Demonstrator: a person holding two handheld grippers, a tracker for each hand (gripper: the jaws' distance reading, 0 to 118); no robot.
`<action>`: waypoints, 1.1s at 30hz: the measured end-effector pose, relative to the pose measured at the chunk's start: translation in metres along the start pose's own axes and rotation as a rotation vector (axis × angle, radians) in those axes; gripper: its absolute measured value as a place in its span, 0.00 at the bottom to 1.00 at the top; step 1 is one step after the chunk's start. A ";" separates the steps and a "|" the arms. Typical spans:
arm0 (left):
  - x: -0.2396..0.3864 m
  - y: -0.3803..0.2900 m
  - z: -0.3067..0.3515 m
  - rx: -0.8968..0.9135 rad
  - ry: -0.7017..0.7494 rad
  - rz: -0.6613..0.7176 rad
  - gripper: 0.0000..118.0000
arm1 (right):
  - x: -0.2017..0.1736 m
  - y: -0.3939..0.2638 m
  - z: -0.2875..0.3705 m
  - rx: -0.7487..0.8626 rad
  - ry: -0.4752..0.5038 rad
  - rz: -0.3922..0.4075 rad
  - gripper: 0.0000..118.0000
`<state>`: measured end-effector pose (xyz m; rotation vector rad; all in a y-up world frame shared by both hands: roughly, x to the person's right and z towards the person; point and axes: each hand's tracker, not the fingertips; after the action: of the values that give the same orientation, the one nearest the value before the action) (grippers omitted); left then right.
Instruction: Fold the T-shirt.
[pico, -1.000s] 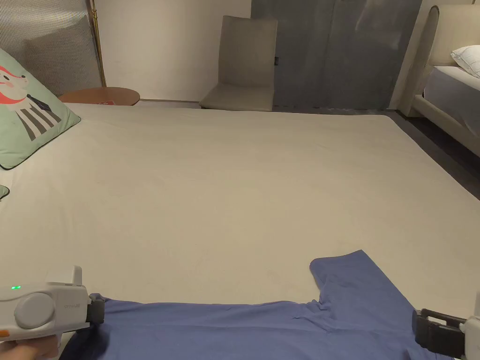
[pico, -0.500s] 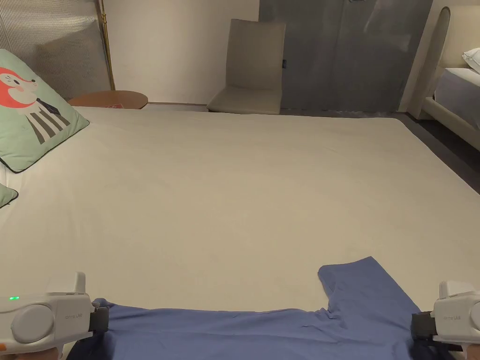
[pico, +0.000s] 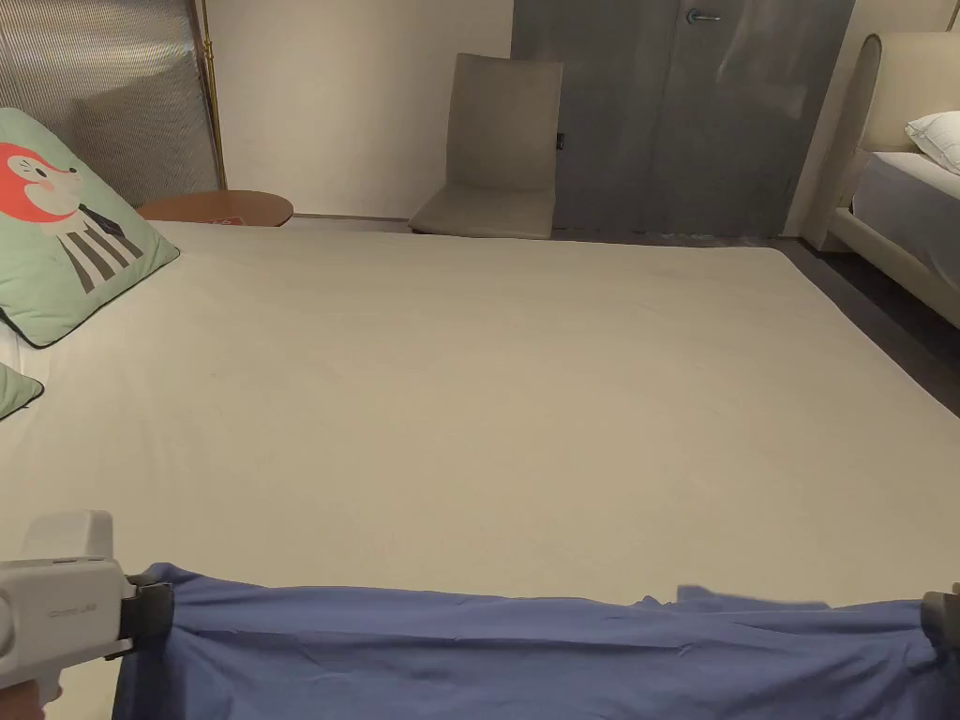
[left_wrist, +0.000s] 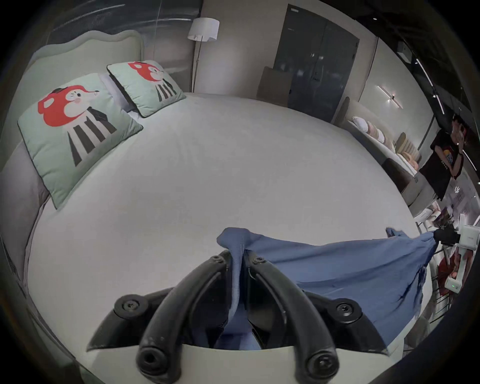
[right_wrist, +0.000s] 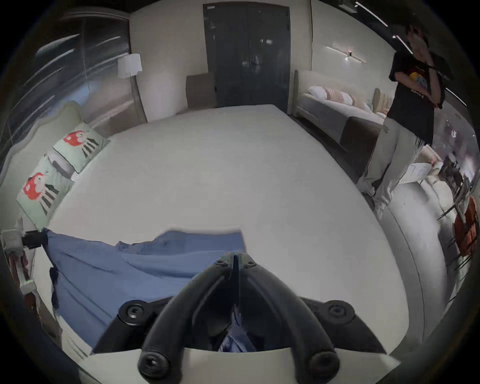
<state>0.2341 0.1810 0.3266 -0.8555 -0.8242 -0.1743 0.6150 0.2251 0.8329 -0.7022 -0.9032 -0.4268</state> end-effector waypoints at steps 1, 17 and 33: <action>-0.003 -0.004 0.010 0.007 -0.003 0.007 0.02 | 0.002 -0.005 0.014 0.009 0.003 0.000 0.01; -0.036 -0.130 0.095 -0.062 0.002 0.074 0.02 | 0.001 -0.143 0.099 -0.081 -0.048 0.013 0.01; -0.042 -0.178 0.086 -0.113 0.071 0.031 0.02 | 0.010 -0.194 0.067 -0.153 -0.124 0.056 0.01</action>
<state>0.0759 0.1177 0.4360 -0.9629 -0.7392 -0.2243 0.4650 0.1356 0.9419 -0.8997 -0.9716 -0.4087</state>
